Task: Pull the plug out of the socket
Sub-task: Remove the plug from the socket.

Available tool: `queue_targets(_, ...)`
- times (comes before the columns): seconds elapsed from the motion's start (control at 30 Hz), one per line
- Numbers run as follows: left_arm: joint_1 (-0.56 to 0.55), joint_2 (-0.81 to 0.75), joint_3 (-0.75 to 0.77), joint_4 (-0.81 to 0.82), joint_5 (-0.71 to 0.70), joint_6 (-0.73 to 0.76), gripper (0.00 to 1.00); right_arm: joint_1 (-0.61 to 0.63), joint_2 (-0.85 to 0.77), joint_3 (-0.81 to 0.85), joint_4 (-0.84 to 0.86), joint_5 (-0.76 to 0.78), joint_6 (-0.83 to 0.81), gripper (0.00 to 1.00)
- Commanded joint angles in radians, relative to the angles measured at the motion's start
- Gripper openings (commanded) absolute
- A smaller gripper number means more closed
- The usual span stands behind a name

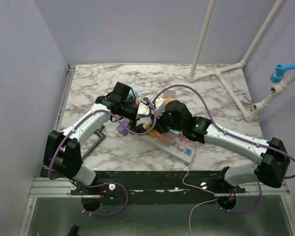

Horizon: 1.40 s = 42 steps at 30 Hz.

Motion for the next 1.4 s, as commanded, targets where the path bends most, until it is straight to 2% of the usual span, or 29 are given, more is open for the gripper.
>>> queue_targets(0.0,0.031,-0.057,-0.031,0.044,0.054,-0.125,0.99,0.016,-0.059,0.01,0.126,-0.058,-0.013,0.01)
queue_targets(0.2,0.059,-0.087,-0.076,-0.006,0.096,-0.055,0.99,0.016,-0.081,0.0,0.15,-0.038,-0.02,0.01)
queue_targets(0.3,0.059,-0.091,-0.094,0.028,0.142,-0.079,0.99,0.017,-0.113,-0.038,0.203,-0.049,-0.023,0.01)
queue_targets(0.5,0.057,-0.096,-0.157,0.232,0.205,-0.204,0.99,0.016,-0.16,-0.08,0.279,-0.063,-0.039,0.01)
queue_targets(0.6,0.042,-0.089,-0.2,0.397,0.176,-0.288,0.99,0.016,-0.159,-0.078,0.276,-0.088,-0.051,0.01)
queue_targets(0.7,0.025,-0.057,-0.188,0.47,0.155,-0.315,0.99,0.016,-0.149,-0.074,0.275,-0.117,-0.053,0.01)
queue_targets(0.9,0.003,-0.001,-0.135,0.385,0.155,-0.225,0.99,0.017,-0.131,-0.059,0.253,-0.11,-0.063,0.01)
queue_targets(1.1,0.013,-0.025,-0.075,0.081,0.171,0.021,0.98,0.017,-0.187,-0.057,0.23,-0.081,-0.076,0.01)
queue_targets(1.2,0.012,-0.051,-0.043,-0.018,0.167,0.08,0.88,0.017,-0.203,-0.051,0.224,-0.088,-0.071,0.01)
queue_targets(1.37,0.01,-0.14,-0.017,-0.127,0.162,0.125,0.59,0.017,-0.211,-0.051,0.219,-0.14,-0.059,0.01)
